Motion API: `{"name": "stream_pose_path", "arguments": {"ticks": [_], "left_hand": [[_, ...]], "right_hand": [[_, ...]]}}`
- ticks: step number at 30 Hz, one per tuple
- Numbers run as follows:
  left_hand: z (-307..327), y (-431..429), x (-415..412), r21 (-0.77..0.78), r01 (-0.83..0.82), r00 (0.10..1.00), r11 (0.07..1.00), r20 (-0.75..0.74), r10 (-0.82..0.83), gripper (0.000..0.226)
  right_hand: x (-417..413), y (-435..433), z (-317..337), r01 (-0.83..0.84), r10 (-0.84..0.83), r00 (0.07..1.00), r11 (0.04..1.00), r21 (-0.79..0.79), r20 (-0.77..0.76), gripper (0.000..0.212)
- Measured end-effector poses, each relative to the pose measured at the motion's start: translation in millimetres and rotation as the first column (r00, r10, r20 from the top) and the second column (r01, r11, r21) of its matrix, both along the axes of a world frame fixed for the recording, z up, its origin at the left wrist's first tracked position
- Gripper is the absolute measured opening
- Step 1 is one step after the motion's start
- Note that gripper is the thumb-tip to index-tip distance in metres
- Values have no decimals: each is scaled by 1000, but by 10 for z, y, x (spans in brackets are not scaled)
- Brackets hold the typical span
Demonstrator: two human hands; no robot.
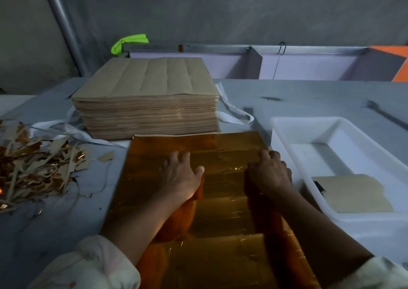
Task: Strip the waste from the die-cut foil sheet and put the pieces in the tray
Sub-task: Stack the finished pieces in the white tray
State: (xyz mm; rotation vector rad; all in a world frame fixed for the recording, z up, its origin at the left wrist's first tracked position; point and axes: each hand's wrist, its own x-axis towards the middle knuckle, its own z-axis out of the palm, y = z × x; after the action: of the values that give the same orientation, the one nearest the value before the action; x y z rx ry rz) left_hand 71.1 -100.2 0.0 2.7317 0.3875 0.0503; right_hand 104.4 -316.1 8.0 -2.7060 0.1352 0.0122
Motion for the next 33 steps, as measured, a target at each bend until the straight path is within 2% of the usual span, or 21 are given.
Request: {"name": "stream_pose_path", "arguments": {"ticks": [10,15,33], "left_hand": [[-166,-138,-57,86,53,998,995,-29,-50,73],[-234,-129,-73,139,81,997,987,-24,-78,74],[-232,-174,-139,211,76,997,975,8,-79,72]], "right_hand": [[42,-2,-25,41,-41,999,999,35,-11,47],[27,-12,-64,41,-41,999,999,-23,1,43],[8,-34,-102,42,-38,998,996,-74,53,39]]}}
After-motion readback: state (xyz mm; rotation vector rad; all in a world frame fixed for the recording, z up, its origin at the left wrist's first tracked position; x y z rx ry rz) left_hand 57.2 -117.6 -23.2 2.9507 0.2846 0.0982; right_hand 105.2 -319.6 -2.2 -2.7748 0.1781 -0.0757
